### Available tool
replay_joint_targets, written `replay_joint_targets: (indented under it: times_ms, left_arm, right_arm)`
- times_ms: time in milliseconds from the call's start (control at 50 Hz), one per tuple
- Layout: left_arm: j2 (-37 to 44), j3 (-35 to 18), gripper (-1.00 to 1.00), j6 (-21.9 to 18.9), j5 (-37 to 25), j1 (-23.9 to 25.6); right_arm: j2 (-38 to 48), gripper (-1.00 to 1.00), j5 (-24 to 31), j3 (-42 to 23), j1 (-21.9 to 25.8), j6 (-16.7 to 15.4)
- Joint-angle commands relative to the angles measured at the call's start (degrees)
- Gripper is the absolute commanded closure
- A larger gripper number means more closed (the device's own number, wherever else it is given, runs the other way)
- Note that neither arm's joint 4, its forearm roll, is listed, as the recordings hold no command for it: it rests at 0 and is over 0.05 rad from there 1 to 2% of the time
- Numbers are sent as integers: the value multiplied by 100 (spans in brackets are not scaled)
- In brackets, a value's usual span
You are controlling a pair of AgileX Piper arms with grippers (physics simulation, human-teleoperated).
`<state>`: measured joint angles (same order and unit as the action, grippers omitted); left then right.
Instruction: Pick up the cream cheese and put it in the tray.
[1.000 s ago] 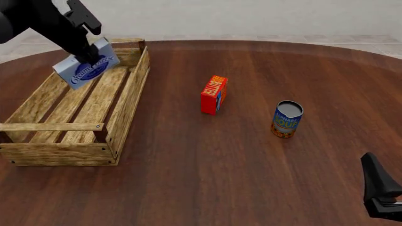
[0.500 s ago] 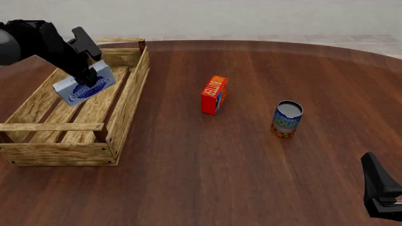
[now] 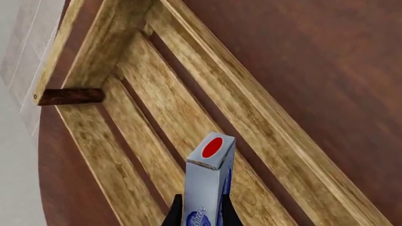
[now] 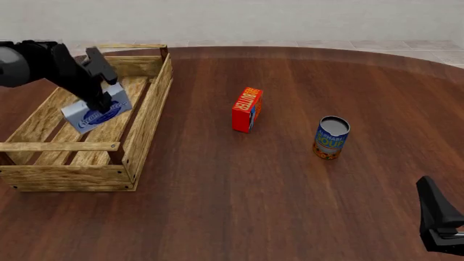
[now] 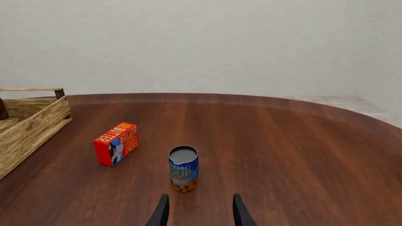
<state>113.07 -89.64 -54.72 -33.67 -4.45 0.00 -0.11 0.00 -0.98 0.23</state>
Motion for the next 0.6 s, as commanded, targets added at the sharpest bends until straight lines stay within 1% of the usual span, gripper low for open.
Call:
replay_joint_targets:
  times_ms: [20,200,440,600]
  left_arm:
    - [57,177,100,-174,213,-40]
    - [105,321,100,-218,362,-62]
    - [136,391,100,-218,412,-57]
    - [170,586,100,-266,556,-114]
  right_arm:
    - [0,-100,8,0,1,6]
    - [0,-100,18,0,8,0]
    - [0,-100,5,0,2,3]
    - [0,-100,6,0,6,-3]
